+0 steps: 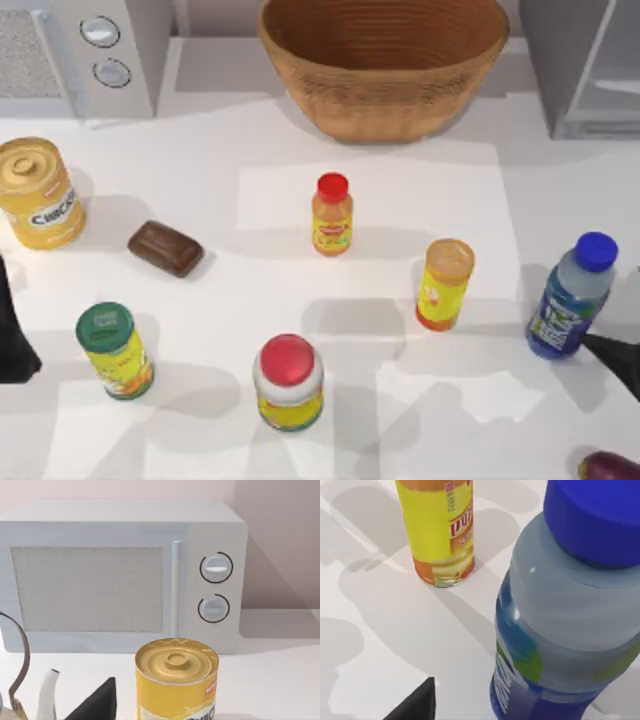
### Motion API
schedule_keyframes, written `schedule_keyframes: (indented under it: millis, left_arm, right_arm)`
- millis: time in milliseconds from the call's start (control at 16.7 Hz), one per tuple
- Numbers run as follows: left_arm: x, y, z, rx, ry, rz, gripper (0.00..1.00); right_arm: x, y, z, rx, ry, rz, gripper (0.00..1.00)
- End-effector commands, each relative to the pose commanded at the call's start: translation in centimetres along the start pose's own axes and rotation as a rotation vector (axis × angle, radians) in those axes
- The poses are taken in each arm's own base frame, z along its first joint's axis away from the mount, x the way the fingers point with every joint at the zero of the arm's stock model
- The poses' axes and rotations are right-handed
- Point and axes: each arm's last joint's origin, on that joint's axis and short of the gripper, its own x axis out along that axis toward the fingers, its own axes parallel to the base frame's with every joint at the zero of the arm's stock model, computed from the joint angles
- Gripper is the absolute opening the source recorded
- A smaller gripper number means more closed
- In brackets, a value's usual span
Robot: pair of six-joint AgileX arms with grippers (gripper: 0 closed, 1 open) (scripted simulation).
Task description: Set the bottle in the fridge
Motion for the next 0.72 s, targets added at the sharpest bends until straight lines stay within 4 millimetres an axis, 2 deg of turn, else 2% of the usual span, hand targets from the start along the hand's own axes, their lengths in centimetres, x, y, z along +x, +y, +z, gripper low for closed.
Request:
schedule_keyframes:
  millis: [420, 720]
  left_arm:
    - [0.0, 0.0, 0.0, 0.0, 0.0, 0.0, 1.0]
    - [0.0, 0.0, 0.0, 0.0, 0.0, 0.0, 1.0]
  right_arm:
    - [0.4, 0.0, -0.2, 0.004, 0.013, 0.003, 1.0]
    - [3.0, -0.4, 0.0, 0.003, 0.013, 0.004, 1.0]
